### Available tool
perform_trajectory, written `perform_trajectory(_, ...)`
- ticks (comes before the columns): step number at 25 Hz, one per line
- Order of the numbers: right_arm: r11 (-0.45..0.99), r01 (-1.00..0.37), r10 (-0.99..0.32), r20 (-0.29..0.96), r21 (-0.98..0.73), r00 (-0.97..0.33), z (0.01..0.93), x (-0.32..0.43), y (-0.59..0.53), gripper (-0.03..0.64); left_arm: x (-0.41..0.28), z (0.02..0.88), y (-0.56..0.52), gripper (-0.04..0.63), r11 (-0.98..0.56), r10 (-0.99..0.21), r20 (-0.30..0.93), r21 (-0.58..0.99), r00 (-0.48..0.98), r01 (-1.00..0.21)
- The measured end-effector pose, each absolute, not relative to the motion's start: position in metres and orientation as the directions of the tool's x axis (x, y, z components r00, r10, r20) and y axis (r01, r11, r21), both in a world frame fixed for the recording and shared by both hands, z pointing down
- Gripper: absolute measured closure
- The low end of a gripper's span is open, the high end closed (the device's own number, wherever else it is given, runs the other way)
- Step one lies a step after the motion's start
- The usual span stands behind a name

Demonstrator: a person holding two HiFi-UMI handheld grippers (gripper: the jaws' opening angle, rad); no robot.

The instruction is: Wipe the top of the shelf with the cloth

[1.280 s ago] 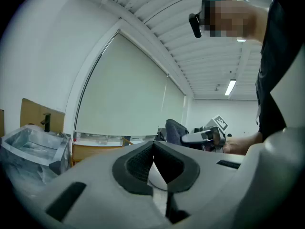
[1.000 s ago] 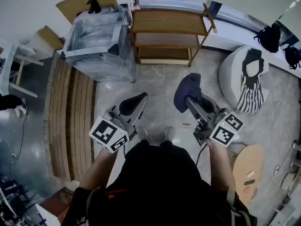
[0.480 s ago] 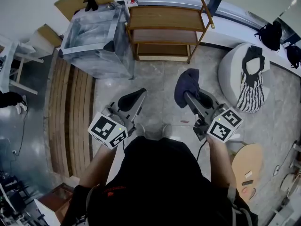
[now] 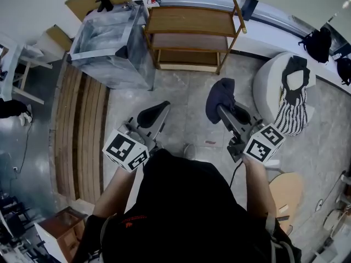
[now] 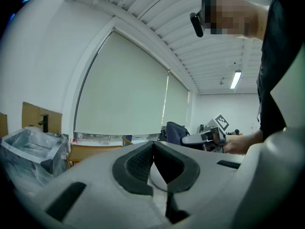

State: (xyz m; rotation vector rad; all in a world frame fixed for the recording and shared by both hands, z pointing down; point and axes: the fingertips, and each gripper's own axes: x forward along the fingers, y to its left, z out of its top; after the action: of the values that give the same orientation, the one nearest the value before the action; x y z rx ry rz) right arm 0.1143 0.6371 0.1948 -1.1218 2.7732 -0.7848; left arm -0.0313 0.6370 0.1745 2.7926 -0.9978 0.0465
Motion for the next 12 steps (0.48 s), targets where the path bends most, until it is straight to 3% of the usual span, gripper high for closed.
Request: perform_trajectory(12, 0.598, -0.624, -0.655, 0.143, -0.504, -0.742, 0.210, 0.143, 0.616, 0.536, -0.008, 0.184, 0.613, 0.575, -0.745, -0.640, 0.108, 0.158, 0.761, -0.649)
